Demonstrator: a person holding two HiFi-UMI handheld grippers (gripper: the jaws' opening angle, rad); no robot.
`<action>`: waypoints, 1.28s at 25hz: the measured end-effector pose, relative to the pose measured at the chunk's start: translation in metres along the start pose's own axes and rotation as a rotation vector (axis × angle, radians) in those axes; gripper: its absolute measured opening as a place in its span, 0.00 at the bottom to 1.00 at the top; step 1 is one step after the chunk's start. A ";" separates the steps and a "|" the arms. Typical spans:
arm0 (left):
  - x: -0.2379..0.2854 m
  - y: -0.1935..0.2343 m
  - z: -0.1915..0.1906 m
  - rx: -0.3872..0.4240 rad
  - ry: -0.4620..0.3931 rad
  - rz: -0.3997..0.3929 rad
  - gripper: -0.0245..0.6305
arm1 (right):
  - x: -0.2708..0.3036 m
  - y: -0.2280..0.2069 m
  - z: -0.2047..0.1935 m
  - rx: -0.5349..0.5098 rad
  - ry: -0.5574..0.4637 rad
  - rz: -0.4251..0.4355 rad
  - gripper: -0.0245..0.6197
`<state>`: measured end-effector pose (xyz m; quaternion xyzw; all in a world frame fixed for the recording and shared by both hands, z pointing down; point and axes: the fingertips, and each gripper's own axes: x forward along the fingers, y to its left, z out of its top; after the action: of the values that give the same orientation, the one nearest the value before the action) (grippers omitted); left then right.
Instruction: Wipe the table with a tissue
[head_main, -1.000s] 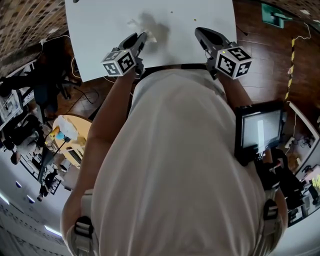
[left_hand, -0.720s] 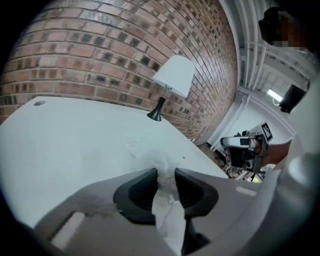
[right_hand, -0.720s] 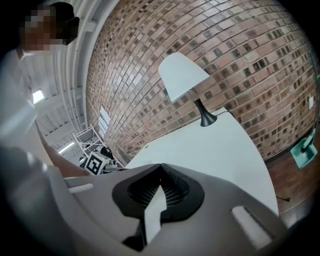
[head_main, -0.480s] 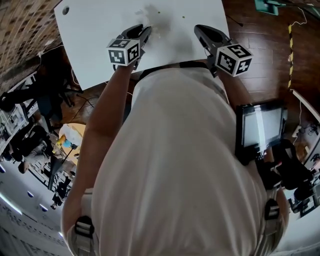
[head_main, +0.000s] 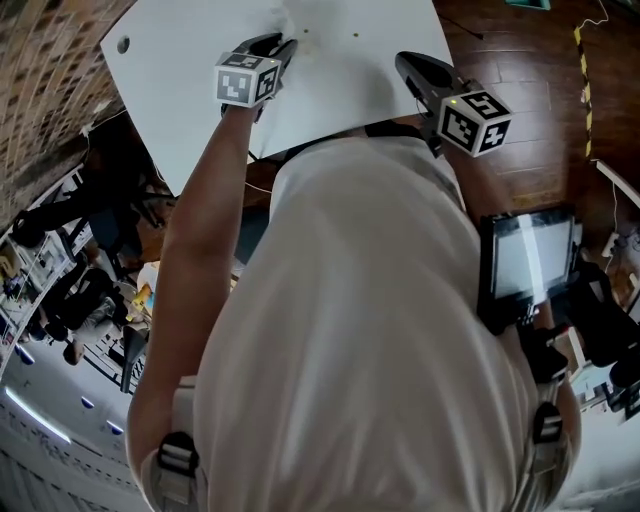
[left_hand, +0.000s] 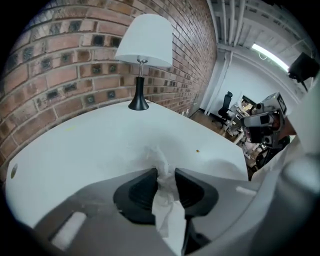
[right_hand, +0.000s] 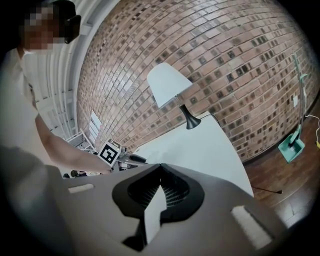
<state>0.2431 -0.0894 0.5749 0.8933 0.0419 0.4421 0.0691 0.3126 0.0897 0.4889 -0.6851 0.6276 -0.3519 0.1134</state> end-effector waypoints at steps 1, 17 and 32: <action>0.000 0.001 0.000 0.015 0.023 -0.004 0.19 | -0.002 -0.001 -0.001 0.005 -0.006 -0.010 0.05; 0.035 -0.003 0.010 0.119 0.187 -0.039 0.20 | -0.029 -0.019 -0.010 0.053 -0.047 -0.094 0.05; 0.042 -0.071 -0.007 0.239 0.237 -0.221 0.19 | -0.020 -0.010 -0.006 0.039 -0.041 -0.063 0.05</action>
<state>0.2619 -0.0132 0.6005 0.8269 0.1997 0.5257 0.0052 0.3177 0.1123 0.4926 -0.7092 0.5964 -0.3533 0.1286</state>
